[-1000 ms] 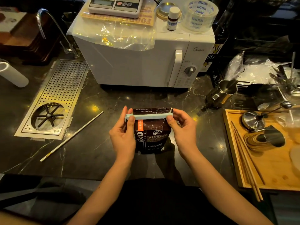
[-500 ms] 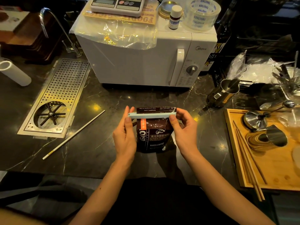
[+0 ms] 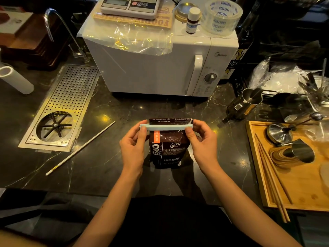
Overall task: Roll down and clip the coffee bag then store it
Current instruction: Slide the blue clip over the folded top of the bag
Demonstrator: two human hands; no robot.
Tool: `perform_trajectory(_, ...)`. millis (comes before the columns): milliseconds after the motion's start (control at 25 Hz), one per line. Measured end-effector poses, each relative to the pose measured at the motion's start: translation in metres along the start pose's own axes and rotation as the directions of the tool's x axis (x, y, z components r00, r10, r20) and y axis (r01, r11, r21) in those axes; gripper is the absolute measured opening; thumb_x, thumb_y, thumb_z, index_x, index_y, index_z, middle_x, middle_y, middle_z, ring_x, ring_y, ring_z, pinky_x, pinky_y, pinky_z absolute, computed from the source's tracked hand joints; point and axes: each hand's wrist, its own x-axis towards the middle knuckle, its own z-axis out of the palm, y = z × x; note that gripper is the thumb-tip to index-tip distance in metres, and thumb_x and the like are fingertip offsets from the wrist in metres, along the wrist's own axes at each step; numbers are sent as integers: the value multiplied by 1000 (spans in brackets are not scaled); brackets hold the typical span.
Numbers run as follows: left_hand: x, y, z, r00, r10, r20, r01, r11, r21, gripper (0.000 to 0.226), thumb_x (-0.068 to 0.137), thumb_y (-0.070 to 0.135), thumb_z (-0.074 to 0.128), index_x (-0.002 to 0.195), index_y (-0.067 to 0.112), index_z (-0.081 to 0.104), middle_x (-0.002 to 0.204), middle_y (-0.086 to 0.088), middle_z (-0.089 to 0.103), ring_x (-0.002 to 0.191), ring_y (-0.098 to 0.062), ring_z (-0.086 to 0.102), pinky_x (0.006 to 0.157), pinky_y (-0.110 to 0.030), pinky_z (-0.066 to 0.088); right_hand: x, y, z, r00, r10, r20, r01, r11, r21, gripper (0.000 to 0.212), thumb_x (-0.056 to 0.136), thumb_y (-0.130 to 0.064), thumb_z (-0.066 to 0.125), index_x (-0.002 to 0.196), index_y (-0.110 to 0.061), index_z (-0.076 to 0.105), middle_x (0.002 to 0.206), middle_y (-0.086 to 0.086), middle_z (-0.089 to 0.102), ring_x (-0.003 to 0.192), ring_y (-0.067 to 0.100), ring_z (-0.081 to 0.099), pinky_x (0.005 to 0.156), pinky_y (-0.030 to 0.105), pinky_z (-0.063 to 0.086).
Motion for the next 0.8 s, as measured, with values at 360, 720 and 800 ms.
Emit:
perform_trajectory(360,16,32,-5,944,189,272,-308,804,510,49,82,26,75,127,29,59,115,14,63,109,4,56,90,-15,46,9,-22,-14,982,-37,185,79,972,-223,29,89,-19,67,117,-25,64,106,-3,66,105,13,64,88,24,55)
perform_trajectory(720,23,43,3,852,317,415,-516,641,568,7,86,21,70,92,20,74,88,7,67,86,-2,61,75,-11,44,18,-46,7,894,-270,357,422,775,-471,8,89,-20,66,94,-16,71,92,-2,67,87,6,60,78,11,45)
perform_trajectory(800,20,43,3,834,351,426,-547,628,554,7,86,19,71,92,17,74,88,5,68,85,-4,62,75,-13,45,18,-45,7,888,-265,375,432,763,-482,7,90,-22,65,92,-16,70,90,-1,66,85,8,61,78,19,47)
